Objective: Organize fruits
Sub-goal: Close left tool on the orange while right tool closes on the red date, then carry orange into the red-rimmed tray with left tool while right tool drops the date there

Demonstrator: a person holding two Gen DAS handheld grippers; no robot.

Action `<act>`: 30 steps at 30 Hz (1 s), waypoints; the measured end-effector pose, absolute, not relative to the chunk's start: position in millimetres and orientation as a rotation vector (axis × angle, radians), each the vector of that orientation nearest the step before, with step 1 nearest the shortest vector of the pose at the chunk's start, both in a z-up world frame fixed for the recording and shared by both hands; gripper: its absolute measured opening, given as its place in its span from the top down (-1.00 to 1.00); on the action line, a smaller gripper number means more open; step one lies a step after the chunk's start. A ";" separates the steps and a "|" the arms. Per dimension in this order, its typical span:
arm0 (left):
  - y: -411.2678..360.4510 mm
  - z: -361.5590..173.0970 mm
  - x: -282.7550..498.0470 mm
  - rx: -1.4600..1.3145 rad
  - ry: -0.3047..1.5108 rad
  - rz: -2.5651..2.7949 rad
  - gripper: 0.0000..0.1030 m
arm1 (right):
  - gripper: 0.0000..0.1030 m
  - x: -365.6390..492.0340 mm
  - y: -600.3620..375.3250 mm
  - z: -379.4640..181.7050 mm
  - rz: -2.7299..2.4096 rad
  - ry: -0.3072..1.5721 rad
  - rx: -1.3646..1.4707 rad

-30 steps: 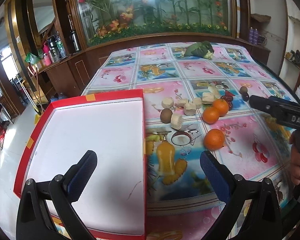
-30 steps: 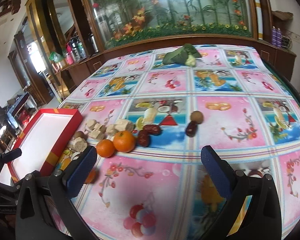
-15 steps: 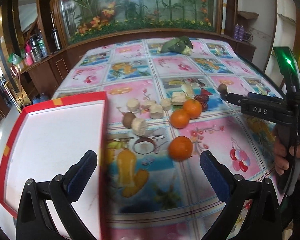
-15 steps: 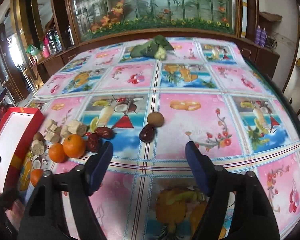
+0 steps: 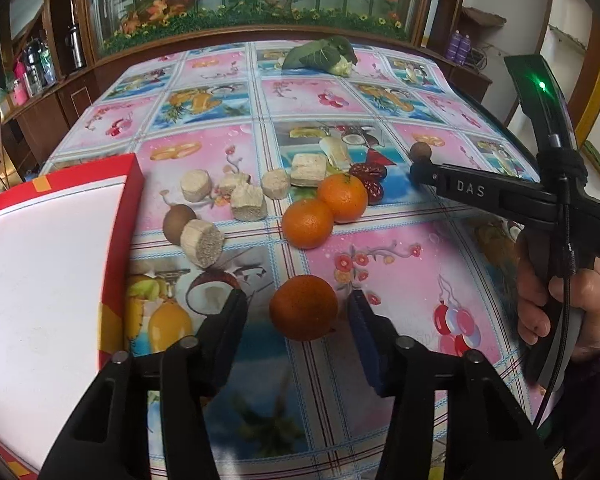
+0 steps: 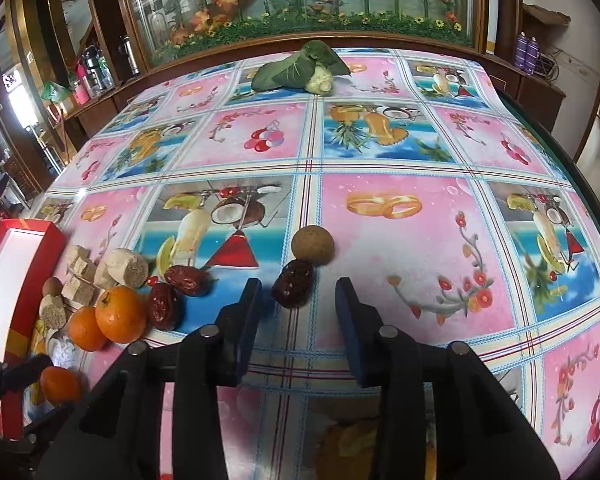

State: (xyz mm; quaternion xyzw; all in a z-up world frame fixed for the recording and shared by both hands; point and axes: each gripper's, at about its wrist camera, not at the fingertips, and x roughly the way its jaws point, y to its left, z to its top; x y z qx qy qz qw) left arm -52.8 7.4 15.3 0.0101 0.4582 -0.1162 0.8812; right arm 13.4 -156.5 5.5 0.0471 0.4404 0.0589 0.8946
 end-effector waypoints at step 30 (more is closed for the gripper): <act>44.8 59.7 -89.4 0.009 0.813 -0.126 0.37 | 0.59 -12.3 -169.1 40.8 0.196 0.752 0.246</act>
